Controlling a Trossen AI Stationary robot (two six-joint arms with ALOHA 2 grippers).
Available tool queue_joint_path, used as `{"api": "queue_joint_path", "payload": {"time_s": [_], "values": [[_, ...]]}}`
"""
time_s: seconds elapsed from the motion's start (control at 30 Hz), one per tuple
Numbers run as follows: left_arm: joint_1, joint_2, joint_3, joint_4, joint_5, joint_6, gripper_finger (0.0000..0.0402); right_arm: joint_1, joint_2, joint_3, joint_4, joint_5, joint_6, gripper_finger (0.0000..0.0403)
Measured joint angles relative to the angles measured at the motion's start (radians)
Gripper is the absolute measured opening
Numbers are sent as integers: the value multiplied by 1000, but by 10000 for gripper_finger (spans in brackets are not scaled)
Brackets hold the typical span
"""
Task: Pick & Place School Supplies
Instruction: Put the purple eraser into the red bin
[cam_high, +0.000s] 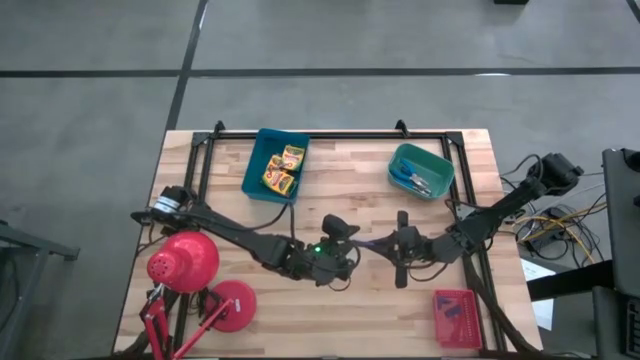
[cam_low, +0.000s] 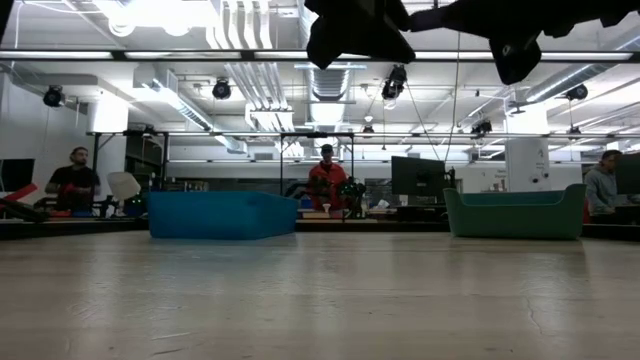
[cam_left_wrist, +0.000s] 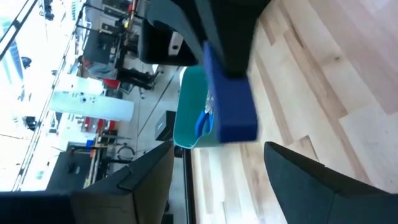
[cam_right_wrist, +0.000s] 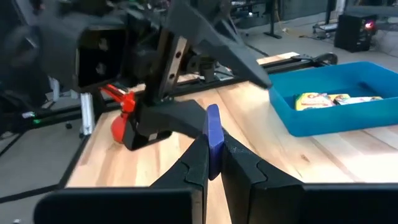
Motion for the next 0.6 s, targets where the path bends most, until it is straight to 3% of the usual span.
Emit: {"api": "queue_joint_path", "payload": {"time_s": [0.2,0.43,0.6], "values": [[-20,0,0,-2,-2,-3,253,24,-94,1,-154,-24,98,23],[-55,0,0,-8,-1,-4,254,102,-210,66,-506,-25,340,23],[-65,0,0,-8,-1,-6,254,163,-231,191,-808,-176,547,23]]}}
